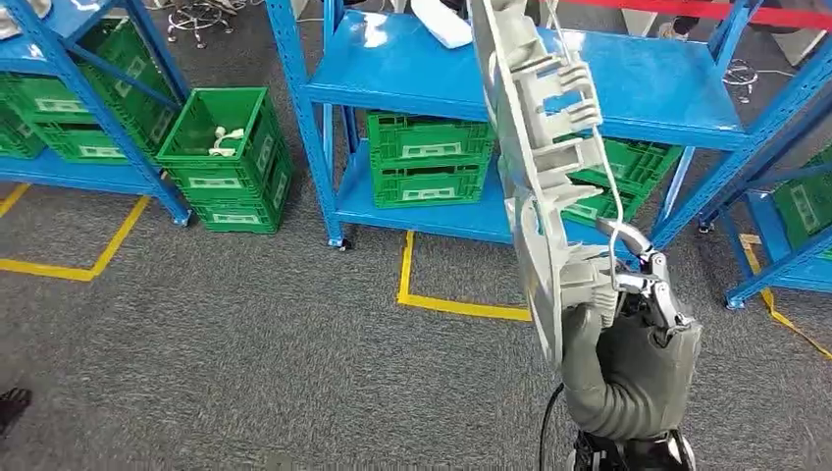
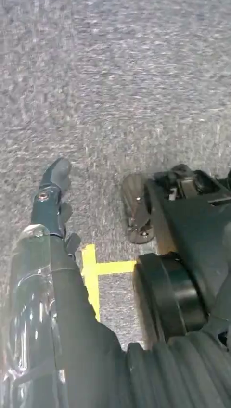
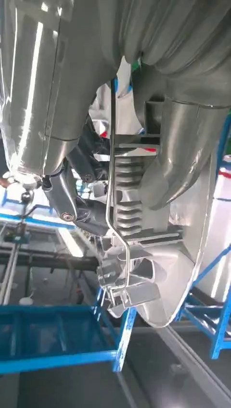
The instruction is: Take the parts from the cabinet and place them on the table.
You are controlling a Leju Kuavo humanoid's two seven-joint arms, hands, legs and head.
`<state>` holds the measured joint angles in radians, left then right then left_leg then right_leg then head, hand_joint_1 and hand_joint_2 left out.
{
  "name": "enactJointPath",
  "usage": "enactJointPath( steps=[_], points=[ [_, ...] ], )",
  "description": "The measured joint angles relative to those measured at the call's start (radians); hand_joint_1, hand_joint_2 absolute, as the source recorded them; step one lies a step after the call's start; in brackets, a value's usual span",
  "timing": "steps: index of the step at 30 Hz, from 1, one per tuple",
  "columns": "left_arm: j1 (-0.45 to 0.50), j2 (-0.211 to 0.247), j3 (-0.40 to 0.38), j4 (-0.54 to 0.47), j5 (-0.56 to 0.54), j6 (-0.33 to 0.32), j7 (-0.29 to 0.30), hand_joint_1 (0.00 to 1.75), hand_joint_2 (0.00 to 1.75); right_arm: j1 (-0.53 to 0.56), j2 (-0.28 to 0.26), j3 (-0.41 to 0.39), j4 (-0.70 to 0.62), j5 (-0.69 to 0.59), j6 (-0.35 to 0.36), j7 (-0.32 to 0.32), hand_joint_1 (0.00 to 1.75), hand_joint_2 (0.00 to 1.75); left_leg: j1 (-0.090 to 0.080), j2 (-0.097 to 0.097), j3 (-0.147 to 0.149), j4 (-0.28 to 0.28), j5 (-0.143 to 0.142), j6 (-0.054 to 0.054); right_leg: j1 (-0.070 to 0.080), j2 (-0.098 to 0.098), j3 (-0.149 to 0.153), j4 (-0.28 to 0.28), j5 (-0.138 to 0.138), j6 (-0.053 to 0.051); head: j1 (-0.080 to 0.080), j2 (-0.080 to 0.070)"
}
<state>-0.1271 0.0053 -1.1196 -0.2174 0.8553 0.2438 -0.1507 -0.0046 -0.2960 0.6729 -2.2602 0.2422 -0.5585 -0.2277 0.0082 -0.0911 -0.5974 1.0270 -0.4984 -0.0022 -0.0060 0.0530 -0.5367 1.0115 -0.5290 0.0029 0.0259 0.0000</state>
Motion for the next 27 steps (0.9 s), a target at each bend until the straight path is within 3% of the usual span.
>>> enactJointPath(
  steps=[2,3,4,6,7,8,9,11,12,13,17,18,19,20,22,23,24,25,26,27],
  points=[
    [0.003,0.001,0.000,0.000,0.000,0.000,0.001,0.00,1.75,-0.001,-0.001,0.000,0.000,0.000,0.000,0.000,1.75,1.75,-0.005,-0.017,-0.005,-0.005,0.007,-0.014,-0.005,-0.020,0.001,-0.013,0.002,-0.011,-0.001,0.000],
    [0.004,0.002,0.000,0.000,0.000,0.000,0.001,0.00,1.75,-0.003,0.000,0.001,0.000,0.000,0.000,0.000,1.75,1.75,-0.007,0.029,-0.011,0.009,-0.011,-0.016,-0.007,-0.033,0.006,-0.020,0.008,-0.015,-0.002,0.000],
    [0.002,0.002,0.000,0.000,0.000,0.000,0.001,0.00,1.75,0.000,0.000,0.001,0.000,0.000,0.001,0.001,1.75,1.75,-0.009,0.082,-0.035,0.057,-0.048,-0.022,-0.005,-0.041,0.006,-0.023,0.010,-0.021,-0.021,0.000],
    [0.000,0.003,0.000,0.000,0.000,0.000,0.001,0.00,1.75,0.001,0.000,0.000,0.001,0.000,0.000,0.002,1.75,1.75,0.000,0.095,-0.101,0.200,-0.118,-0.027,-0.001,-0.064,0.005,-0.022,0.009,-0.023,-0.027,0.000],
    [0.001,0.002,0.000,0.000,0.000,-0.001,0.001,0.00,1.75,0.001,0.000,0.000,0.002,0.000,0.000,0.001,1.75,1.75,0.000,0.095,-0.131,0.264,-0.140,-0.030,0.000,-0.075,0.004,-0.022,0.009,-0.023,-0.030,0.000],
    [0.002,0.002,0.000,0.000,0.000,-0.001,0.001,0.00,1.75,0.000,0.000,0.000,0.003,0.000,0.000,0.001,1.75,1.75,0.000,0.094,-0.141,0.288,-0.139,-0.030,0.001,-0.085,0.004,-0.021,0.009,-0.023,-0.034,0.000],
    [0.003,0.002,0.000,0.000,0.000,-0.001,0.001,0.00,1.75,0.001,0.000,0.000,0.003,0.000,0.000,0.001,1.75,1.75,0.000,0.095,-0.130,0.269,-0.117,-0.029,0.002,-0.093,0.004,-0.021,0.009,-0.023,-0.035,0.000],
    [0.002,0.003,0.000,0.000,0.000,-0.001,0.001,0.00,1.75,0.000,0.000,0.001,0.003,0.000,0.000,0.002,1.75,1.75,-0.001,0.109,-0.048,0.120,-0.030,-0.022,0.004,-0.109,0.006,-0.019,0.007,-0.022,-0.039,0.000],
    [0.002,0.004,0.000,0.000,0.000,0.000,0.001,0.00,1.75,0.000,0.000,0.001,0.003,0.000,0.000,0.001,1.75,1.75,-0.005,0.150,0.002,0.026,0.002,-0.014,0.006,-0.115,0.007,-0.016,0.004,-0.017,-0.040,0.000],
    [0.000,0.004,0.000,0.000,0.000,-0.001,0.001,0.00,1.75,0.001,0.000,0.001,0.003,0.000,0.000,0.002,1.75,1.75,-0.019,0.187,0.017,0.001,-0.018,-0.010,0.014,-0.121,0.004,-0.014,0.001,-0.012,-0.040,0.000],
    [0.001,0.004,0.000,0.000,0.000,-0.001,0.001,0.00,1.75,0.000,0.000,0.000,0.003,0.000,0.000,0.002,1.75,1.75,-0.020,0.140,0.006,-0.008,-0.007,0.010,0.011,-0.163,0.007,-0.012,-0.003,0.004,-0.037,0.000],
    [0.001,0.003,0.000,0.000,0.000,-0.001,0.001,0.00,1.75,0.000,0.000,0.000,0.003,0.000,0.000,0.002,1.75,1.75,-0.012,0.129,0.008,-0.013,-0.001,0.018,0.006,-0.137,0.004,-0.002,-0.019,0.014,-0.038,0.000],
    [-0.001,0.003,0.000,0.000,0.000,0.000,0.001,0.00,1.75,0.001,0.000,0.000,0.003,0.000,0.000,0.002,1.75,1.75,-0.010,0.117,0.006,-0.013,0.001,0.022,0.004,-0.098,-0.007,0.032,-0.047,0.019,-0.034,0.000],
    [-0.001,0.002,0.000,0.000,0.000,0.000,0.001,0.00,1.75,0.001,0.000,0.000,0.003,0.000,0.000,0.002,1.75,1.75,-0.010,0.107,0.006,-0.013,0.003,0.024,0.002,-0.075,-0.033,0.097,-0.087,0.022,-0.027,0.000],
    [-0.001,0.000,0.000,0.000,0.000,-0.001,0.001,0.00,1.75,0.002,0.000,0.000,0.003,0.000,0.000,0.002,1.75,1.75,-0.010,0.083,0.004,-0.013,0.005,0.028,-0.001,-0.060,-0.101,0.257,-0.157,0.027,-0.016,0.000],
    [0.000,0.000,0.000,0.000,0.000,-0.001,0.001,0.00,1.75,0.002,0.000,0.000,0.003,0.000,0.000,0.002,1.75,1.75,-0.010,0.069,0.004,-0.012,0.006,0.028,-0.001,-0.059,-0.121,0.302,-0.164,0.027,-0.014,0.000],
    [0.001,0.000,0.000,0.000,0.000,-0.001,0.001,0.00,1.75,0.003,0.000,0.000,0.004,0.000,0.000,0.002,1.75,1.75,-0.010,0.057,0.005,-0.012,0.007,0.028,-0.001,-0.058,-0.117,0.293,-0.143,0.025,-0.012,0.000],
    [0.001,0.000,0.000,0.000,0.000,-0.001,0.001,0.00,1.75,0.002,0.000,0.000,0.004,0.000,0.000,0.002,1.75,1.75,-0.010,0.045,0.006,-0.012,0.008,0.026,-0.001,-0.056,-0.095,0.238,-0.101,0.022,-0.009,0.000],
    [0.001,0.000,0.000,0.000,0.000,-0.001,0.001,0.00,1.75,0.002,0.000,0.000,0.003,0.000,0.000,0.002,1.75,1.75,-0.010,0.033,0.009,-0.012,0.009,0.025,-0.002,-0.050,-0.058,0.155,-0.050,0.018,-0.005,0.000],
    [0.001,-0.001,0.000,0.000,0.000,-0.001,0.001,0.00,1.75,0.002,0.000,0.000,0.003,0.000,0.000,0.002,1.75,1.75,-0.010,0.024,0.010,-0.012,0.009,0.024,-0.003,-0.032,-0.018,0.064,-0.003,0.014,-0.002,0.000]
  ],
)
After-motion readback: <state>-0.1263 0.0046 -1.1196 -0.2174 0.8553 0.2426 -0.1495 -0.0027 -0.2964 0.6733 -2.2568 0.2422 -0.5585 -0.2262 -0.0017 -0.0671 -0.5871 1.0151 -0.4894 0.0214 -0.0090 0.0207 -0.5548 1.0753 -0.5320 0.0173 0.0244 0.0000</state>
